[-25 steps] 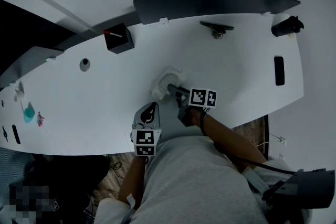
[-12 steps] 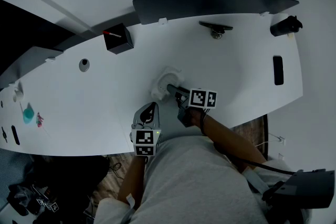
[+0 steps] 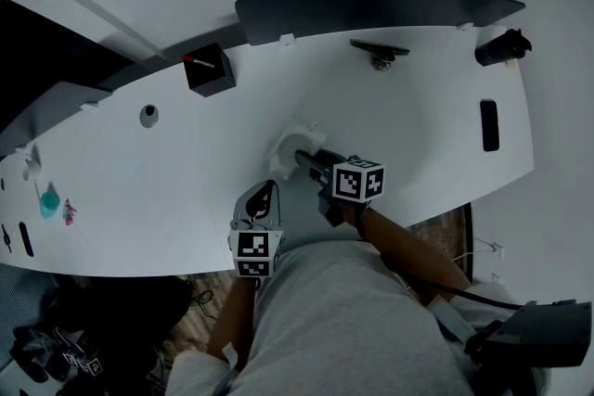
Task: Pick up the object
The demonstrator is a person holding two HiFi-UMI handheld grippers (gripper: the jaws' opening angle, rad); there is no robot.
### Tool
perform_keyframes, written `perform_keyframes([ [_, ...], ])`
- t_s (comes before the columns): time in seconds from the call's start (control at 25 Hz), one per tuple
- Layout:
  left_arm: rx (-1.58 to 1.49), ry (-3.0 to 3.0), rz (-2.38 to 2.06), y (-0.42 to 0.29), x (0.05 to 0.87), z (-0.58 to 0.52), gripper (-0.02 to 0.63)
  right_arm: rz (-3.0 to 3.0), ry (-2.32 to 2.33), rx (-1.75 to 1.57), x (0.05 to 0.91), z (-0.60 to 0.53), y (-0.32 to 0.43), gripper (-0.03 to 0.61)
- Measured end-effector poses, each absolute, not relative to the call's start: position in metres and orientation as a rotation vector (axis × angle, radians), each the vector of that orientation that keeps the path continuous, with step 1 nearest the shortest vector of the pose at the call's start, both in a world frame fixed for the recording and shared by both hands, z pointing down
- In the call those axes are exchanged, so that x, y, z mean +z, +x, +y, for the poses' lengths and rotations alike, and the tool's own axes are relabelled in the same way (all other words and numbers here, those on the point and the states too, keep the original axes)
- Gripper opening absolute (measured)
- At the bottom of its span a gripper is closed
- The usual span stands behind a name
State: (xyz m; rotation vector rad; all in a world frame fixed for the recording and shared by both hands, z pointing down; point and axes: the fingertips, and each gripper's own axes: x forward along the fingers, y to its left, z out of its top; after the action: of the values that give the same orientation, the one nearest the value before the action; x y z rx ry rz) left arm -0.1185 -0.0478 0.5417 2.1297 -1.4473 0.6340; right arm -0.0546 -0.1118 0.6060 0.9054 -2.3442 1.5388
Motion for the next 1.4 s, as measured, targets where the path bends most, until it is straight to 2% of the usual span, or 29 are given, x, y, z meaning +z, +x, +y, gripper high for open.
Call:
perform_keyframes([
  [0.68,0.61,2.166,-1.484,-0.116,0.526,-0.049,0.001,-2.521,0.788,0.867,0.557,-0.103,-0.057,0.133],
  [1.4,0.577,2.177,-1.556,-0.124,0.509,-0.049,0.001,-2.634,0.686,0.441,0.496,-0.078,-0.05,0.133],
])
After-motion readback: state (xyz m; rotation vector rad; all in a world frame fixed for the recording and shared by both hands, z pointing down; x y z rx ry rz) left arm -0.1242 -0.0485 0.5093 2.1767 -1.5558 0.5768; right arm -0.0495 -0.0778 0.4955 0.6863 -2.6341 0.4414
